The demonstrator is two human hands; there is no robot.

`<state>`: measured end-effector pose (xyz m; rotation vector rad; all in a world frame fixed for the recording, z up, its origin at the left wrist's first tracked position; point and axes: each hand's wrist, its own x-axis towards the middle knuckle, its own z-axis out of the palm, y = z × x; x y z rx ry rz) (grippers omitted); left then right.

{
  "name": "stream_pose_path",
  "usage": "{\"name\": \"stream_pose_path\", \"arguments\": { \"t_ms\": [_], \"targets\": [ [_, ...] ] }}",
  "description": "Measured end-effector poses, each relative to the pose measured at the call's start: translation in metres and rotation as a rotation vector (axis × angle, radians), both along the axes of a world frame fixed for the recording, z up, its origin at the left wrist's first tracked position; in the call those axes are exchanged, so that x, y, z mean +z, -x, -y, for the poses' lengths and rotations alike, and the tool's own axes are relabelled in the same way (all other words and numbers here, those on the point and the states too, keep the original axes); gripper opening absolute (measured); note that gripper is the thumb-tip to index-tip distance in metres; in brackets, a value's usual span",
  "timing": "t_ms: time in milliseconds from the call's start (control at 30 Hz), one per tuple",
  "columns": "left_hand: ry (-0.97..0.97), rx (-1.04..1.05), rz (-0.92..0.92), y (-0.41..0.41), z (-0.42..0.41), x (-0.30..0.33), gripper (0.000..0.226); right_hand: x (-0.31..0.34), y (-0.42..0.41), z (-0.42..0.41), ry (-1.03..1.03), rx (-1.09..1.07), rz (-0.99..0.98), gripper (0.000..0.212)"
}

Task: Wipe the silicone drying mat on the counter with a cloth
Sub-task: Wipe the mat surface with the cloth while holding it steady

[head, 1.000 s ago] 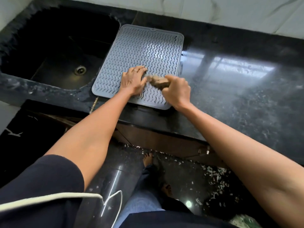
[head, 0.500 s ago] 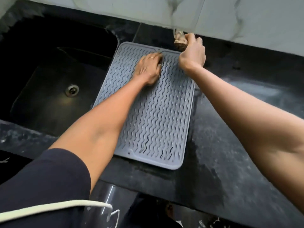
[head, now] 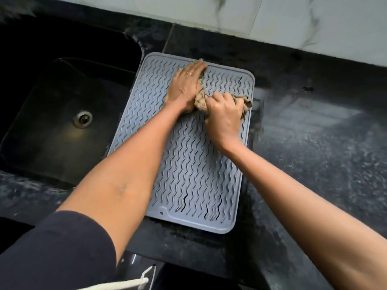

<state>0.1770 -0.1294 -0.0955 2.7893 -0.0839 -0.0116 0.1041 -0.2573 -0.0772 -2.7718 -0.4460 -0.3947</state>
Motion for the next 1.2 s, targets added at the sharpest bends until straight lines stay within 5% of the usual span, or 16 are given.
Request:
{"name": "stream_pose_path", "arguments": {
  "t_ms": [100, 233, 467, 800, 900, 1033, 1200],
  "targets": [
    [0.014, 0.023, -0.002, -0.002, 0.001, 0.002, 0.051, 0.012, -0.001, 0.006, -0.1, 0.017, -0.095, 0.018],
    [0.069, 0.068, 0.022, 0.003, 0.001, 0.0, 0.049, 0.028, -0.051, 0.001, -0.362, -0.269, -0.058, 0.022],
    [-0.044, 0.125, 0.084, 0.003, 0.001, -0.007, 0.056, 0.004, -0.085, -0.012, 0.097, -0.198, -0.158, 0.035],
    [-0.042, 0.077, 0.047, 0.003, 0.0, -0.007, 0.047, 0.003, 0.069, -0.001, -0.101, -0.044, -0.055, 0.015],
    [-0.01, 0.043, 0.008, 0.008, -0.001, 0.0, 0.046, 0.02, 0.065, 0.005, -0.137, 0.001, -0.159, 0.014],
    [-0.078, -0.043, -0.049, 0.029, -0.009, 0.006, 0.051, 0.04, 0.01, 0.01, -0.331, -0.222, -0.107, 0.022],
    [-0.129, -0.067, -0.017, 0.054, -0.015, 0.0, 0.054, 0.036, -0.062, -0.007, 0.066, -0.076, -0.273, 0.039]
  ]
}}
